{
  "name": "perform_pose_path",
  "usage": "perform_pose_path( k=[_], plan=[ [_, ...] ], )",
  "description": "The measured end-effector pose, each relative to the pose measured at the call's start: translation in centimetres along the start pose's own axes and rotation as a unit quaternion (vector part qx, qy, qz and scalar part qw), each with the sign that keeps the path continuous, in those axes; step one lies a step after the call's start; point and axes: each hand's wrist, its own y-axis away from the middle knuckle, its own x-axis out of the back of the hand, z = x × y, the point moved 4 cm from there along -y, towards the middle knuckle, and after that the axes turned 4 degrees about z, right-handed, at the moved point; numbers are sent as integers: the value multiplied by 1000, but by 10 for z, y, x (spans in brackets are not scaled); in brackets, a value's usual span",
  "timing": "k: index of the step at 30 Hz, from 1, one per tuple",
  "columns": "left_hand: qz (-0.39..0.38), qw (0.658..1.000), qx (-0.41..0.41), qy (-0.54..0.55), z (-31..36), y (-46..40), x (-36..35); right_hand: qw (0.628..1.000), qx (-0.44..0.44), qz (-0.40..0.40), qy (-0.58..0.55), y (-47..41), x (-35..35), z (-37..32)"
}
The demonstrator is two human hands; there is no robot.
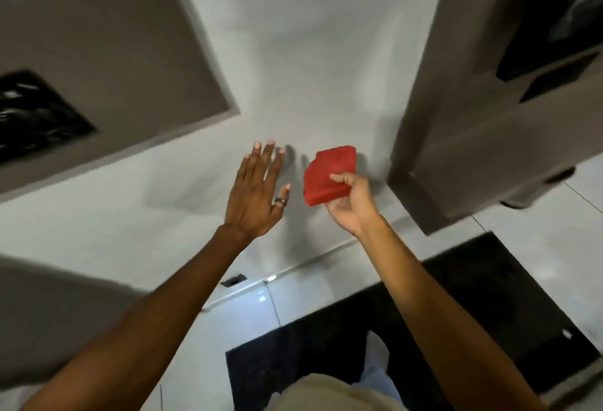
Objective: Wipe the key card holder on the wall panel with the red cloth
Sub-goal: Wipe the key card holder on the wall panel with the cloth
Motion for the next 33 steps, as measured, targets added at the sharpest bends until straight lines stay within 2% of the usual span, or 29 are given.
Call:
perform_pose_path(
  k=[3,6,8,10,11,14,16,18,21,24,25,26,27,29,30,31,32,33],
  plan=[
    [92,996,6,-12,-35,16,57,995,48,-88,-2,23,-78,32],
    [176,983,-6,-49,-70,46,110,978,162,-82,104,45,-137,60],
    [233,969,13,-79,-100,67,146,939,274,-47,204,59,-172,77],
    [286,950,51,-111,-142,90,188,881,394,-72,251,76,-221,103],
    [306,942,67,-119,-160,96,203,840,463,-87,268,81,-242,113],
    [342,923,89,-154,-209,113,248,677,632,-96,363,82,-307,149],
    [353,915,98,-171,-230,116,266,583,676,-68,446,70,-336,169],
    [359,910,99,-184,-250,117,278,510,706,-28,490,57,-347,184],
    [362,906,76,-205,-273,110,285,405,766,-27,499,35,-339,181],
    [368,899,58,-229,-290,97,289,261,823,-42,503,22,-329,158],
    [373,895,54,-240,-293,91,288,228,837,-41,496,21,-329,149],
    [380,887,55,-256,-295,85,288,216,849,-30,482,22,-332,142],
    [390,878,59,-272,-298,81,287,231,854,-14,467,25,-337,141],
    [409,862,59,-293,-302,78,282,308,844,12,440,33,-350,156],
    [415,857,58,-299,-303,79,280,333,840,17,429,38,-359,169],
    [420,854,53,-302,-303,78,278,336,841,19,424,42,-366,178],
    [422,855,50,-297,-303,78,277,318,845,13,430,43,-368,180],
    [424,855,47,-294,-305,78,277,281,853,-4,439,44,-368,176]
  ],
)
